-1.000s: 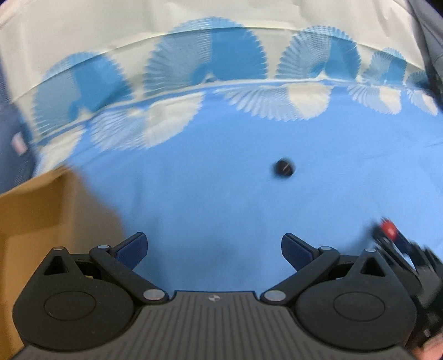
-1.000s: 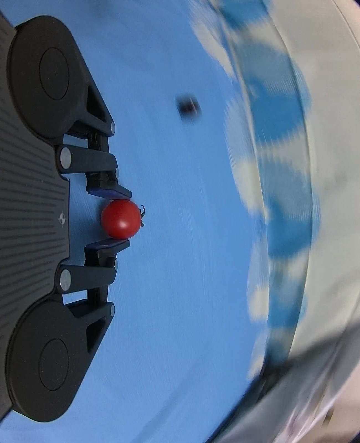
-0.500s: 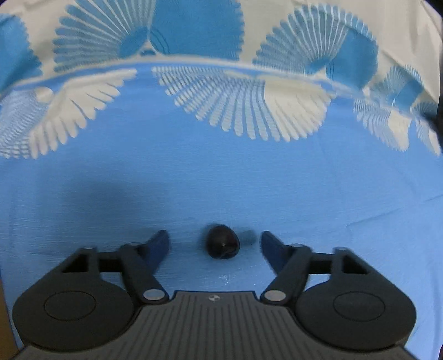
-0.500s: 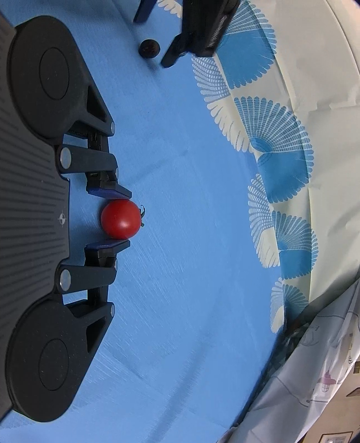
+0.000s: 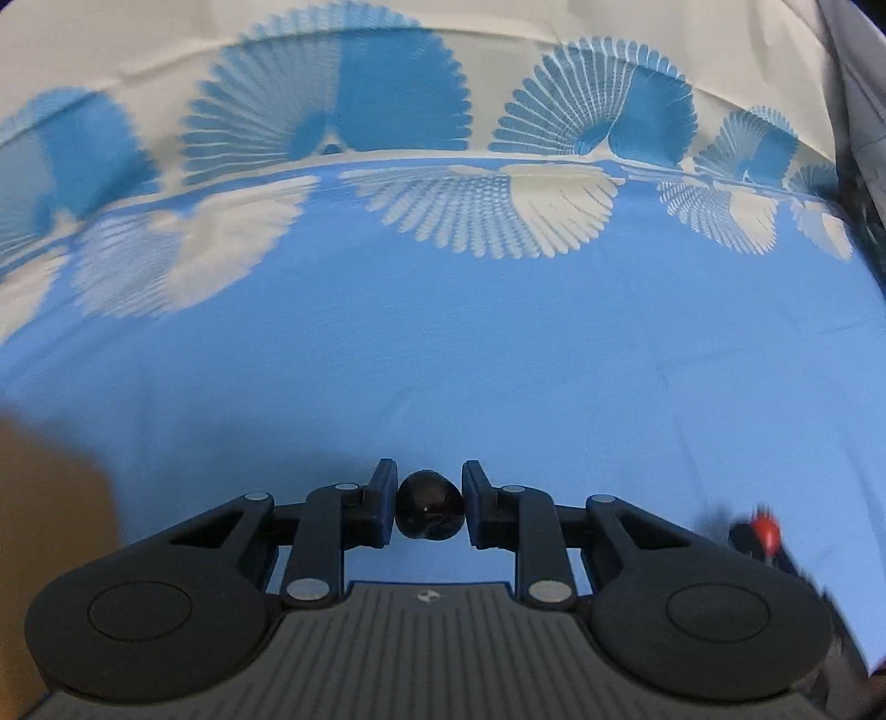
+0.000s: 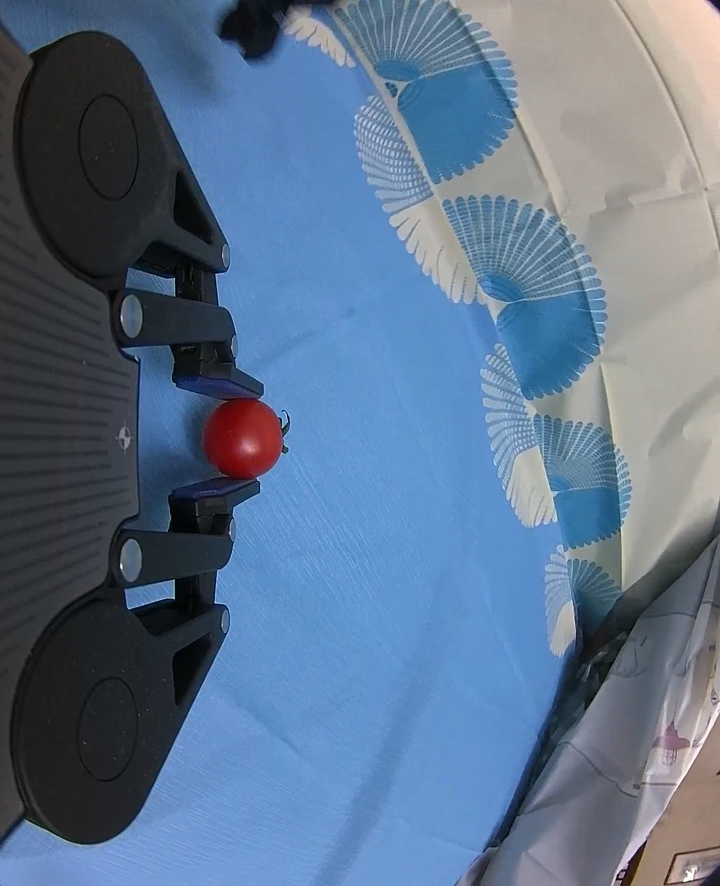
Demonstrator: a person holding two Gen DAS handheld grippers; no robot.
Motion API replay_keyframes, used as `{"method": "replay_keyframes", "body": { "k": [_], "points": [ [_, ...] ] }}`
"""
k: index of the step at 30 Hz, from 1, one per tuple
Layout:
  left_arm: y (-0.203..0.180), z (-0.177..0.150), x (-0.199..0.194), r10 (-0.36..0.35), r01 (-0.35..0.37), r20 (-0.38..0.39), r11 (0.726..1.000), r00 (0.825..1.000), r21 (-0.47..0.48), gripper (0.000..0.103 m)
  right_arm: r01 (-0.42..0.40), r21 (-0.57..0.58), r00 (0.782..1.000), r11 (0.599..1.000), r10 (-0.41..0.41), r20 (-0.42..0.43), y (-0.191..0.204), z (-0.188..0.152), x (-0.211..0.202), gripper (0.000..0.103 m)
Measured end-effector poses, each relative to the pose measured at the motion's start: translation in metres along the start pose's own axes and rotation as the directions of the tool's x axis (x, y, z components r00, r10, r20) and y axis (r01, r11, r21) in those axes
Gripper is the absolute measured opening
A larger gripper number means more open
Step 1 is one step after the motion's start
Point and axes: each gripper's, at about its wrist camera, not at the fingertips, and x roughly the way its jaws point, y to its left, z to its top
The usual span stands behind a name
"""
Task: Organize fruits
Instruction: 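Carry the dark cherry and the red tomato over the box with both grippers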
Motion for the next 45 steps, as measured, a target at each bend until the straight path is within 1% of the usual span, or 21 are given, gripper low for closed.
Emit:
{"method": "replay_keyframes", "body": {
  "k": [2, 5, 10, 15, 21, 24, 29, 33, 38, 45],
  "points": [
    [0.011, -0.020, -0.033, 0.003, -0.003, 0.007, 1.000, 1.000, -0.020, 0.028, -0.034, -0.005, 0.999, 0.999, 0.034, 0.001, 0.002, 0.005, -0.024, 0.031],
    [0.026, -0.050, -0.079, 0.009, -0.008, 0.011, 0.999, 1.000, -0.036, 0.028, -0.100, -0.022, 0.995, 0.995, 0.099, -0.008, 0.004, 0.006, -0.073, 0.031],
    [0.052, -0.100, -0.149, 0.021, -0.019, 0.021, 0.997, 1.000, -0.070, 0.028, -0.226, -0.092, 0.974, 0.970, 0.222, -0.052, 0.013, -0.003, -0.158, 0.031],
    [0.080, -0.151, -0.213, 0.053, -0.047, 0.064, 0.995, 0.997, -0.088, 0.028, -0.351, -0.149, 0.936, 0.924, 0.341, -0.089, 0.029, -0.014, -0.232, 0.031],
    [0.118, -0.207, -0.271, 0.083, -0.069, 0.097, 0.988, 0.992, -0.138, 0.028, -0.487, -0.217, 0.873, 0.846, 0.467, -0.138, 0.058, -0.034, -0.303, 0.031],
    [0.134, -0.231, -0.292, 0.093, -0.075, 0.103, 0.983, 0.990, -0.169, 0.028, -0.526, -0.277, 0.850, 0.804, 0.507, -0.144, 0.071, -0.045, -0.333, 0.031],
    [0.154, -0.268, -0.320, 0.106, -0.080, 0.118, 0.975, 0.987, -0.208, 0.028, -0.561, -0.374, 0.822, 0.739, 0.551, -0.143, 0.089, -0.061, -0.374, 0.031],
    [0.166, -0.288, -0.336, 0.117, -0.083, 0.135, 0.967, 0.984, -0.240, 0.028, -0.578, -0.432, 0.801, 0.692, 0.581, -0.142, 0.096, -0.072, -0.401, 0.031],
    [0.179, -0.306, -0.352, 0.126, -0.079, 0.160, 0.959, 0.979, -0.272, 0.028, -0.590, -0.474, 0.784, 0.654, 0.604, -0.142, 0.105, -0.079, -0.420, 0.031],
    [0.190, -0.316, -0.359, 0.124, -0.068, 0.171, 0.952, 0.977, -0.298, 0.028, -0.596, -0.504, 0.773, 0.625, 0.616, -0.151, 0.113, -0.083, -0.430, 0.031]
  ]
}}
